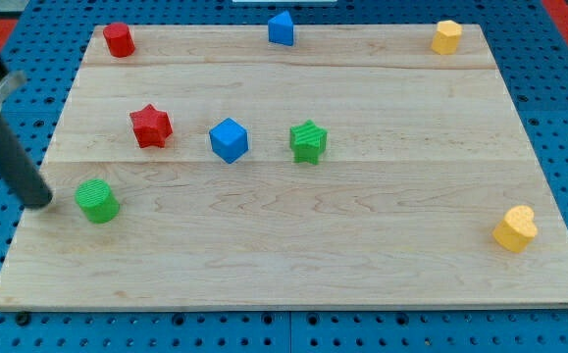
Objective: Push the green circle towards the center left of the board
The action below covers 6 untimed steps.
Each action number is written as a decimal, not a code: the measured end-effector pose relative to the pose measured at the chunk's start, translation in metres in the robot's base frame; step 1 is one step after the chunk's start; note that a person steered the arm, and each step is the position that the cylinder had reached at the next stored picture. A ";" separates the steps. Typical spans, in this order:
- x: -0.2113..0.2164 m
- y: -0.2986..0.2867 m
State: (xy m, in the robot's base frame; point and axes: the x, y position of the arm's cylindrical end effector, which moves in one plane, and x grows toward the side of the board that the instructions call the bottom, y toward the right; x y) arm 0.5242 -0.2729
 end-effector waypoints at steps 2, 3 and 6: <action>0.045 0.066; -0.004 0.034; 0.008 0.051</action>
State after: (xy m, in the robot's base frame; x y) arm 0.5325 -0.2215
